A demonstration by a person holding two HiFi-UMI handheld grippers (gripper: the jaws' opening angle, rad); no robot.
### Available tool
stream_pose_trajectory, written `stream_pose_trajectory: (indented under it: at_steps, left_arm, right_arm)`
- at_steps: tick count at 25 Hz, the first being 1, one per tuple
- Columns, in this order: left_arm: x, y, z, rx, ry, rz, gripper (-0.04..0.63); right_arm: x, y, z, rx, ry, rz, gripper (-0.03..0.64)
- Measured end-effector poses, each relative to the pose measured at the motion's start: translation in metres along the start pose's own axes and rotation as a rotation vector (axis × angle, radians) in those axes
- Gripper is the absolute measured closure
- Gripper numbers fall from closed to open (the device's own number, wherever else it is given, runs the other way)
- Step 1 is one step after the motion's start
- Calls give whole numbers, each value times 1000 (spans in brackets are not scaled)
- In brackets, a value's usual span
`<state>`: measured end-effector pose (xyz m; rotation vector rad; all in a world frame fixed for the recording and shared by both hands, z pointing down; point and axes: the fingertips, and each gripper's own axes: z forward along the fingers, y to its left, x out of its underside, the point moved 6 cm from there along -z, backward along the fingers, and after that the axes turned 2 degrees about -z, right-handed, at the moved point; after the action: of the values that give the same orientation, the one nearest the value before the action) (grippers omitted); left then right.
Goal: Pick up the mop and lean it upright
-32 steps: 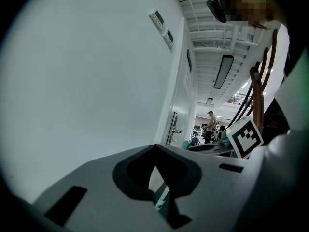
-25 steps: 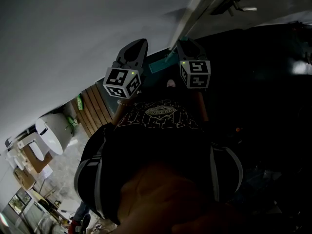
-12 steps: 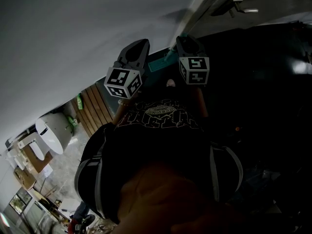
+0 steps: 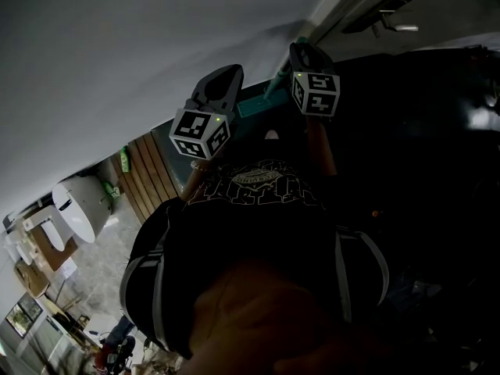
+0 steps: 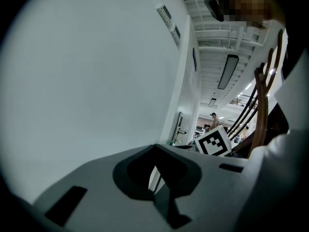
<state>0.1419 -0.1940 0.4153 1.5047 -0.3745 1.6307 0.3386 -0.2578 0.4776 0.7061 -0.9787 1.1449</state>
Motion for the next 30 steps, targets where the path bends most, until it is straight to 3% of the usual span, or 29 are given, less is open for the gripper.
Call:
stream_pose_trajectory:
  at_steps: [24,30]
  left_arm:
    - [-8,17,0,-67,-30,-5,549]
    - [-7,16,1,-62,-26,-6,549]
  right_arm:
    - [-12,-15,49,28,-25,-3,506]
    - [-12,-13,48,34,-16,-50,506]
